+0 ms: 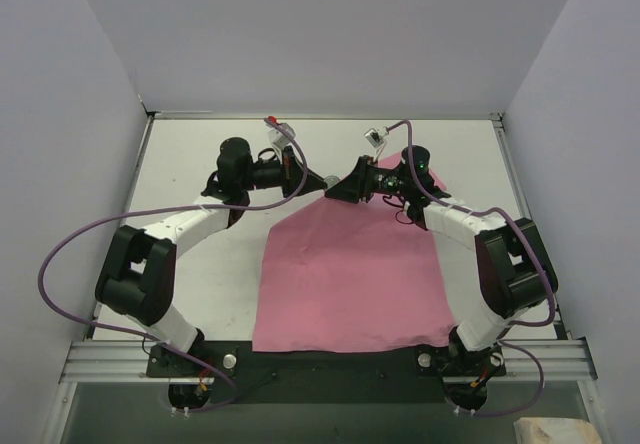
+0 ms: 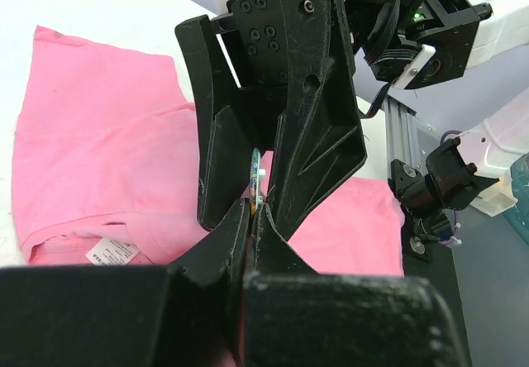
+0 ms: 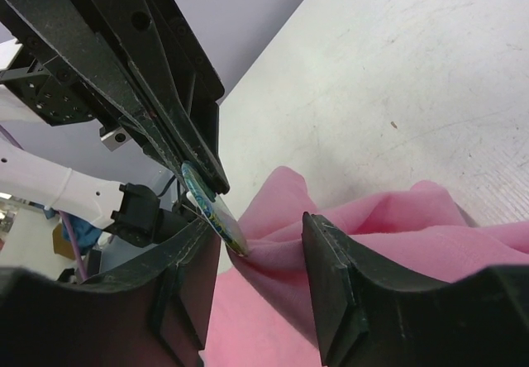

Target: Pin the brooch onto the clothing

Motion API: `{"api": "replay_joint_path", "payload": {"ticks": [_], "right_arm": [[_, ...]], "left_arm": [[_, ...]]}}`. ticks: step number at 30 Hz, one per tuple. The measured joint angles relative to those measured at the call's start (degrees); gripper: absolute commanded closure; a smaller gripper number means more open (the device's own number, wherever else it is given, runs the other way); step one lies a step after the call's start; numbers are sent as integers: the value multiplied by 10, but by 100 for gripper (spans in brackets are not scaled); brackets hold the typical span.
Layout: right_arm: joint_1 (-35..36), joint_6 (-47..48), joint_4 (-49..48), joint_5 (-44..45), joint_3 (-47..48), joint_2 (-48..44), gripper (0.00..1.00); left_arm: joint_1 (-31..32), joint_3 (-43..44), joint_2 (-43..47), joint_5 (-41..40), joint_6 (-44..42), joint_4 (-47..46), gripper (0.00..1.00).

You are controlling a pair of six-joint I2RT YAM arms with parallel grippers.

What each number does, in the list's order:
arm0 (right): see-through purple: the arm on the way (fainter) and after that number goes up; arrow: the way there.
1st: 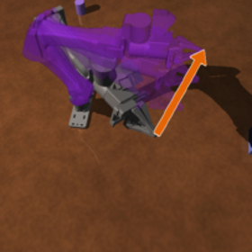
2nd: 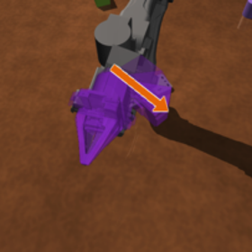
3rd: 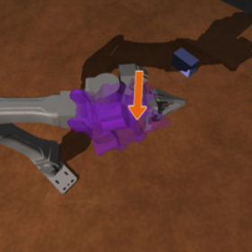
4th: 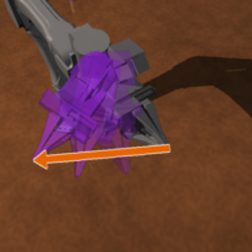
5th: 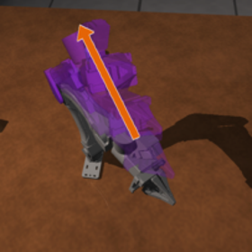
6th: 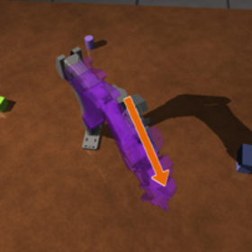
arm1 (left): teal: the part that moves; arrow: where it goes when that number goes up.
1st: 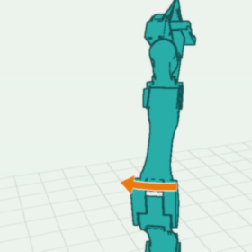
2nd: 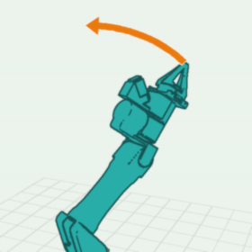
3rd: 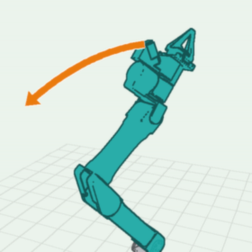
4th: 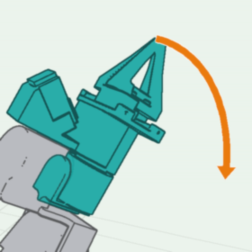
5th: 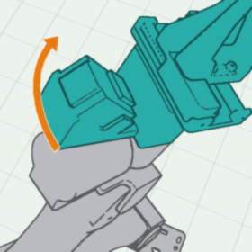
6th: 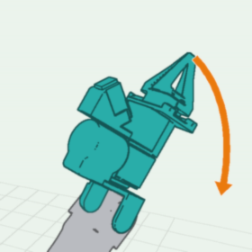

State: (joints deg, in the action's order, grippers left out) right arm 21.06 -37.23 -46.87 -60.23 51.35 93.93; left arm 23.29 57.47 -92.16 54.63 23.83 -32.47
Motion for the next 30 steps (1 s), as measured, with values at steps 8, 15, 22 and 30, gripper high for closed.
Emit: {"api": "replay_joint_path", "payload": {"ticks": [8, 15, 22, 30], "right_arm": [[1, -7, 0, -1, 3, -1, 67], [1, -13, 0, -1, 3, -1, 68], [0, -15, 2, -1, 3, -4, 72], [0, -15, 13, 0, 3, -8, 77]], "left_arm": [[0, 0, 4, -8, -7, 7, 100], [7, 0, 14, -24, -37, 39, 100], [28, 25, 22, -65, -98, 116, 100], [36, 30, 31, -86, -136, 150, 100]]}}
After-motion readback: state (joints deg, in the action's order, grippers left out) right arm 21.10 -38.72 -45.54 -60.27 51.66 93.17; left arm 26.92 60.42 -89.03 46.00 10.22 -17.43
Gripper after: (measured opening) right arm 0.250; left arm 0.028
